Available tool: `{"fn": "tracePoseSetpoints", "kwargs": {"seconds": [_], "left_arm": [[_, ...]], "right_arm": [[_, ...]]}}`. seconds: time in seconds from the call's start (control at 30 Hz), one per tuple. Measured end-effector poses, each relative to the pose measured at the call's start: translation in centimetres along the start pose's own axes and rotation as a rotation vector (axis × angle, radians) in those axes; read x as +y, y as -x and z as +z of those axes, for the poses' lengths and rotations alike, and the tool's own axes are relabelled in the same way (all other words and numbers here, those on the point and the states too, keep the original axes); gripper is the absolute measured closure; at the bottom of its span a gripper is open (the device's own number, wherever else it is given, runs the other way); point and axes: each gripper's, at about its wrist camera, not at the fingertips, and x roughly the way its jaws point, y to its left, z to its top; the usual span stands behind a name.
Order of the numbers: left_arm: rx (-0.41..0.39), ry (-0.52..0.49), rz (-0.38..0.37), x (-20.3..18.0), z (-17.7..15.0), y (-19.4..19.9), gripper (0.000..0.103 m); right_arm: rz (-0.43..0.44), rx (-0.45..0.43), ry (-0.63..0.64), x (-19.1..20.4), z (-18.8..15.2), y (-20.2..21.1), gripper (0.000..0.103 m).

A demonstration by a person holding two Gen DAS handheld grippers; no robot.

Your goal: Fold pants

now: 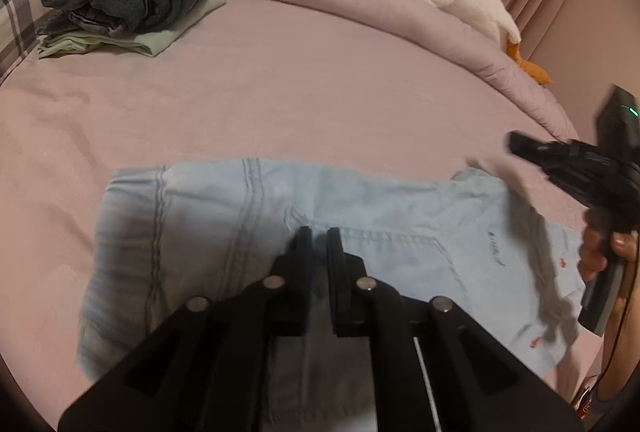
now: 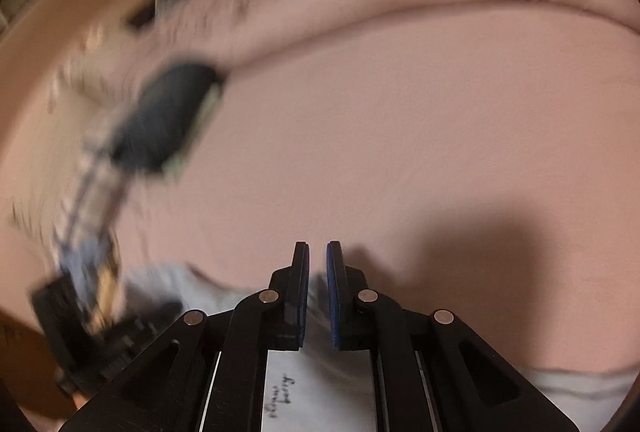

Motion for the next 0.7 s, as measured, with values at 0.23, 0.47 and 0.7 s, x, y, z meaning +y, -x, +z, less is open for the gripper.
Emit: {"fn": "tracePoseSetpoints", "kwargs": {"seconds": [0.23, 0.47, 0.7], "left_arm": [[0.015, -0.190, 0.004, -3.4, -5.5, 2.8, 0.059], [0.002, -0.280, 0.064, -3.2, -10.5, 5.8, 0.059], [0.014, -0.169, 0.045, -3.5, -9.1, 7.3, 0.040]], "right_arm": [[-0.171, -0.003, 0.252, 0.7, -9.1, 8.8, 0.088], [-0.328, 0.040, 0.353, 0.9, -20.8, 11.7, 0.087], [-0.063, -0.142, 0.006, -5.6, -22.2, 21.2, 0.074]]}}
